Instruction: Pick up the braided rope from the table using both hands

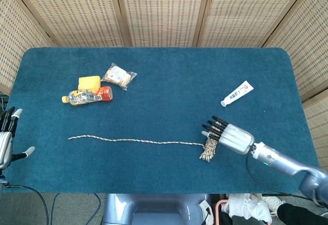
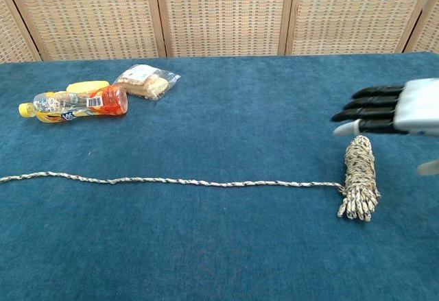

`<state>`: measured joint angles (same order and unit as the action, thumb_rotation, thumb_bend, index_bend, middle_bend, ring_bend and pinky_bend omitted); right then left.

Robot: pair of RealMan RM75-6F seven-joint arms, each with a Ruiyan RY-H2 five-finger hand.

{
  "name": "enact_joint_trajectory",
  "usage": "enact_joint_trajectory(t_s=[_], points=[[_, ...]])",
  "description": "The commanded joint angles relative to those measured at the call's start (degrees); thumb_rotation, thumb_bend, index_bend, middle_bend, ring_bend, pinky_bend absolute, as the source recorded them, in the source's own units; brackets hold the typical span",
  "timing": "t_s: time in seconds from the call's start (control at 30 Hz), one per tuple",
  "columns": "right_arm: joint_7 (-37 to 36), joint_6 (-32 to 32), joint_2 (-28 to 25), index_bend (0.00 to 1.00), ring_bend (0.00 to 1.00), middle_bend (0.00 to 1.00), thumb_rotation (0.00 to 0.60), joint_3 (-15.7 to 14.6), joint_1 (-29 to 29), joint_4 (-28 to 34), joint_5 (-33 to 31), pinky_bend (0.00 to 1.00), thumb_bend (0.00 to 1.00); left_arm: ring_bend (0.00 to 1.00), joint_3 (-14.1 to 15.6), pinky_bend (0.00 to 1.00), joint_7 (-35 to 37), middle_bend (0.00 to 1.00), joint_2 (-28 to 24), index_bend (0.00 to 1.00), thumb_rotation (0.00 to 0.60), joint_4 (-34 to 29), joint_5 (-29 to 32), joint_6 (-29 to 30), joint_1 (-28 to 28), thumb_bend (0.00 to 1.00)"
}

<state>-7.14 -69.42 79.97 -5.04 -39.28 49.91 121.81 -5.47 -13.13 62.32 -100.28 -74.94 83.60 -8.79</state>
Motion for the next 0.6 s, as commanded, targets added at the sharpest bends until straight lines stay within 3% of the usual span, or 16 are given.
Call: enact_joint_trajectory(t_s=[0.03,0.4,0.5,0.6], points=[[-2.3,0.7,3.1,0.02,0.0,0.01,0.6,-1.7,-2.9,-3.5,1.2,0.04,0.0,0.0,0.0,0.0,-0.4,0.0,0.2,0.0,0.6,0.0,0.1,-0.3,-0.1,0.0],[-5.5,1.6,6.9,0.1,0.0,0.08,0.6,-5.0,-4.9,-9.9,0.0,0.08,0.0,0.0,-0.8,0.0,0.0,0.0,-0.1,0.0,0.6,0.0,1.7,-0.9,-0.2,0.0],[-6.6,1.7,7.9,0.2,0.04,0.15,0.6,-5.9,-4.8,-12.5,-0.7,0.13,0.0,0.0,-0.8,0.0,-0.1,0.0,-0.1,0.0,0.6,0.0,1.6,-1.0,-0.2,0.0],[-7.7,0.6,9.0,0.33,0.14,0.26,0.6,-6.9,-4.7,-15.1,-0.8,0.23,0.1,0.0,-0.8,0.0,-0.3,0.0,0.1,0.0,0.6,0.0,1.4,-1.0,-0.2,0.0]])
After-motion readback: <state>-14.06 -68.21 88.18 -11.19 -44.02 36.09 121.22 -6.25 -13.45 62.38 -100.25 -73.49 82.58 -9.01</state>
